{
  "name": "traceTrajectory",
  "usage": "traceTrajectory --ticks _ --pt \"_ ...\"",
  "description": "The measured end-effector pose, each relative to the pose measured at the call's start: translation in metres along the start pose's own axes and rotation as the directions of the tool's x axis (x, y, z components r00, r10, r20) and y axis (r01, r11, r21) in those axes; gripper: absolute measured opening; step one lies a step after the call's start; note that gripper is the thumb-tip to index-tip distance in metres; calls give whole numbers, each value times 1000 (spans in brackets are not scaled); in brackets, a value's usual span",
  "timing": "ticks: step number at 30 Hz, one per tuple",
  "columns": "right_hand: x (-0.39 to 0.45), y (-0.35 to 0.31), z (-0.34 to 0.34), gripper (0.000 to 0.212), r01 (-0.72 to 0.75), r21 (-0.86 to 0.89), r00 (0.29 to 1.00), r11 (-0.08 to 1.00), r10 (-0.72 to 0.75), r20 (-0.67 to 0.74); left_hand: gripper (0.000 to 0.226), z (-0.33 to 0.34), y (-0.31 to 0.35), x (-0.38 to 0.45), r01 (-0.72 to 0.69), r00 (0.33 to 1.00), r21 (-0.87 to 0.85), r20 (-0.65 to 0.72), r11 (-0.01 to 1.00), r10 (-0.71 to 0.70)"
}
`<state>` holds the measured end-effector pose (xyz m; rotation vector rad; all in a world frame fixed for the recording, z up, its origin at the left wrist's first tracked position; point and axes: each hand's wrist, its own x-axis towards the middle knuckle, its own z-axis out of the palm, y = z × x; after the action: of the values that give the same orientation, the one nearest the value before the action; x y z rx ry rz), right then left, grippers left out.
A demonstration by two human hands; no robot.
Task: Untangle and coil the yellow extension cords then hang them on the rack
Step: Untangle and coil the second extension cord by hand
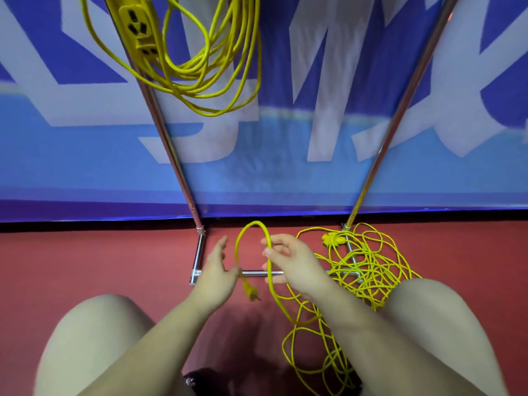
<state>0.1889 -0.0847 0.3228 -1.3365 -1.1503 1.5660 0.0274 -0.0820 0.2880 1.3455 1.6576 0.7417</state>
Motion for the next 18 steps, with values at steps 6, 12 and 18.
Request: traceTrajectory --ticks 6,12,18 --pt "12 3 3 11 -57 291 977 955 113 -180 44 36 4 -5 11 812 -171 577 985 91" --pt "30 -10 -16 23 -23 280 985 960 70 -156 18 42 15 7 79 841 -261 536 962 76" --pt "22 37 -37 27 49 -639 987 768 59 147 18 25 29 22 160 941 -495 337 854 19"
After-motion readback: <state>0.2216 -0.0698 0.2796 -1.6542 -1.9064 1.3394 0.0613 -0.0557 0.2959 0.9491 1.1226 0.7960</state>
